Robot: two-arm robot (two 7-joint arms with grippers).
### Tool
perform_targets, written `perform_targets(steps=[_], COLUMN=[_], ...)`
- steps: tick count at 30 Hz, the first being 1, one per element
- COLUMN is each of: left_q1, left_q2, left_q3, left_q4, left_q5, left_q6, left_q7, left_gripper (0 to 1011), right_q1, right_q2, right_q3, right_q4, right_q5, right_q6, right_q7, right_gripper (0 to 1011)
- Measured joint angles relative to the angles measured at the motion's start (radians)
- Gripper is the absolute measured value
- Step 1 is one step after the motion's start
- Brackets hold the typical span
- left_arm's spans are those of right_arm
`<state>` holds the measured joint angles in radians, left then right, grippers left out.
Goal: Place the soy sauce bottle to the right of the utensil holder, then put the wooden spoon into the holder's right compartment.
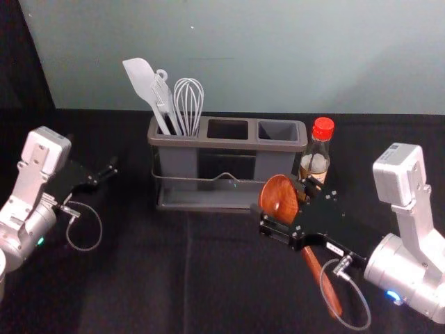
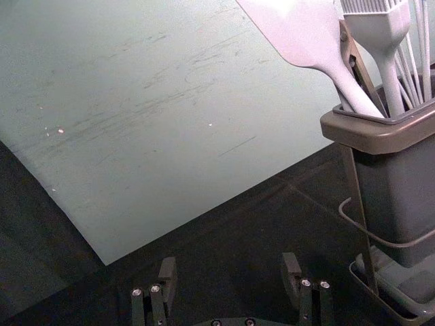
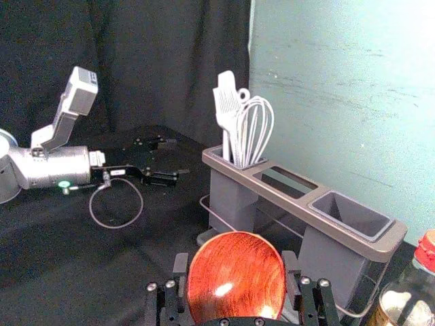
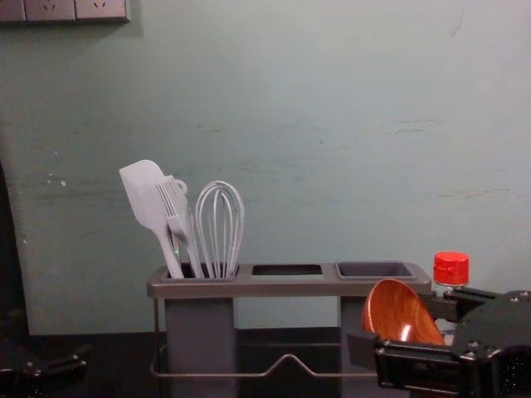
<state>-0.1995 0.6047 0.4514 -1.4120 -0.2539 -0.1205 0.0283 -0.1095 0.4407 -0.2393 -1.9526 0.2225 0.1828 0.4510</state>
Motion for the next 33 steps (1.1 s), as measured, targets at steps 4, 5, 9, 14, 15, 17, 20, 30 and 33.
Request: perform_targets(steps=[4, 5, 9, 14, 15, 17, 20, 30, 33], left_q1=[0.000, 0.000, 0.000, 0.000, 0.000, 0.000, 0.000, 0.000, 0.000], left_q2=[0.000, 0.000, 0.000, 0.000, 0.000, 0.000, 0.000, 0.000, 0.000], left_q3=[0.000, 0.000, 0.000, 0.000, 0.000, 0.000, 0.000, 0.000, 0.000], left_q4=[0.000, 0.000, 0.000, 0.000, 0.000, 0.000, 0.000, 0.000, 0.000], left_q5=[0.000, 0.000, 0.000, 0.000, 0.000, 0.000, 0.000, 0.000, 0.000], left_q6=[0.000, 0.000, 0.000, 0.000, 0.000, 0.000, 0.000, 0.000, 0.000], left_q7=[0.000, 0.000, 0.000, 0.000, 0.000, 0.000, 0.000, 0.000, 0.000], left_gripper=[1005, 1005, 1005, 1005, 1005, 1005, 1005, 1005, 1005], right_q1=[0.000, 0.001, 0.000, 0.001, 0.003, 0.016, 0.046, 0.203, 0.256], right_q2=[0.000, 0.000, 0.000, 0.000, 0.000, -0.005, -0.014, -0.055, -0.064], right_q3=[0.000, 0.000, 0.000, 0.006, 0.007, 0.009, 0.009, -0.015, -0.032], right_q4=[-0.001, -0.001, 0.000, 0.004, 0.005, 0.010, 0.025, 0.109, 0.141], right_q5=[-0.002, -0.002, 0.000, 0.015, 0.017, 0.025, 0.038, 0.074, 0.077], right_q6=[0.001, 0.002, -0.002, -0.047, -0.056, -0.082, -0.114, -0.175, -0.176], right_q7=[0.000, 0.000, 0.000, -0.009, -0.010, -0.015, -0.017, -0.020, -0.016], right_gripper=[839, 839, 839, 839, 839, 839, 839, 839, 839])
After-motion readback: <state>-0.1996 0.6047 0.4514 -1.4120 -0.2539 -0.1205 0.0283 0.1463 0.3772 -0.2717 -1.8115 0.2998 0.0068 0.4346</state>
